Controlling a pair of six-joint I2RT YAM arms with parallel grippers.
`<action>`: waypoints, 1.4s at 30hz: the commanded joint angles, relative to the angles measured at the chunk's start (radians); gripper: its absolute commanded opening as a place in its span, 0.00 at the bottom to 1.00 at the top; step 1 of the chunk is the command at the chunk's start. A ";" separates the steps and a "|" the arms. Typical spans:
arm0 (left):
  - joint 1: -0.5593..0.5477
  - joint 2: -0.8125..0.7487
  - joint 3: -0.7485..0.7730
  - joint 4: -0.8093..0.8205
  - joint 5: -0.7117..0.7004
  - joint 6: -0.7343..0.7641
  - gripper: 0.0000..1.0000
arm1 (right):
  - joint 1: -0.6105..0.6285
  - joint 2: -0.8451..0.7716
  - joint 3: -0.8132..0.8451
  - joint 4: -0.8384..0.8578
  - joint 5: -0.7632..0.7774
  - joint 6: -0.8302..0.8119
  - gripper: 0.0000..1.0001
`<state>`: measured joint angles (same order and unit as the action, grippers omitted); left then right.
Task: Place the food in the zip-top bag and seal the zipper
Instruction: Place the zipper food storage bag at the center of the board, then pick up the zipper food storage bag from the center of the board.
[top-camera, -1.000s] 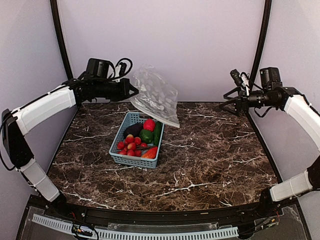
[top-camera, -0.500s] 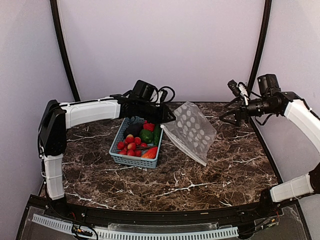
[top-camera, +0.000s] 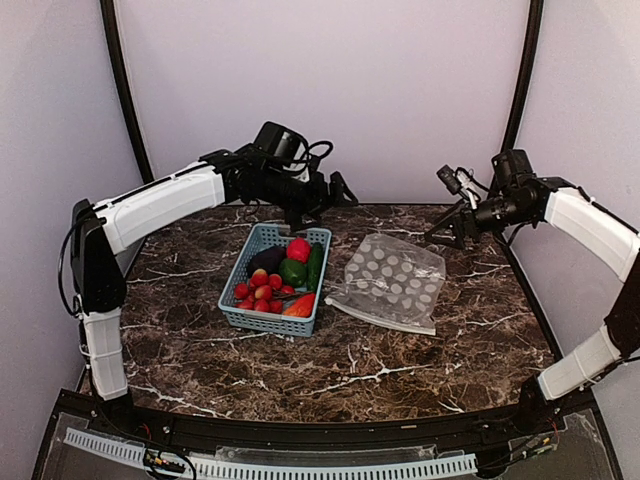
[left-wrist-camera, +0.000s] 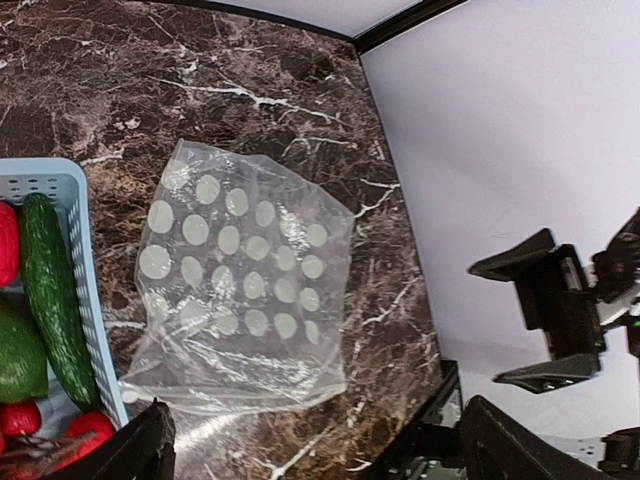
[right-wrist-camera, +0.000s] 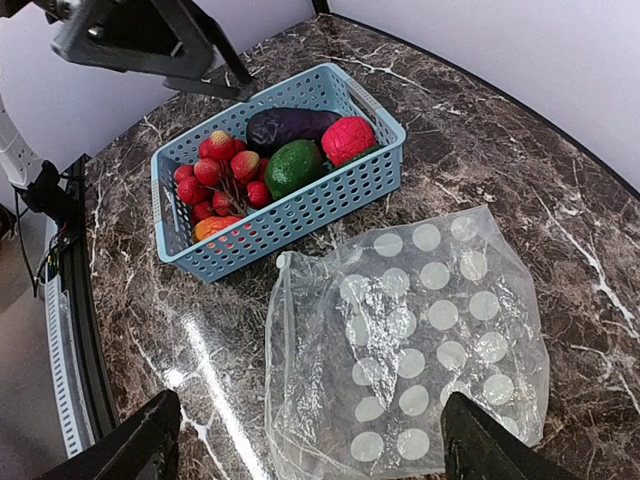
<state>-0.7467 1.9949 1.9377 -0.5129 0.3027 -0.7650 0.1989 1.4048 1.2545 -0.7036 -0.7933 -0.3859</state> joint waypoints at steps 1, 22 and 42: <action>-0.018 -0.179 0.047 -0.061 0.038 -0.166 0.99 | 0.009 0.032 0.053 0.011 -0.031 0.044 0.87; 0.003 -0.273 -0.199 0.179 0.128 -0.038 0.99 | 0.019 0.049 0.053 -0.010 0.030 0.032 0.86; 0.021 -0.582 -0.629 0.144 -0.497 0.700 0.99 | 0.487 0.159 -0.116 0.001 0.455 -0.211 0.81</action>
<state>-0.7277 1.4994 1.2972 -0.3733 0.0284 -0.1421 0.6151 1.5398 1.1469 -0.7525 -0.4561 -0.5758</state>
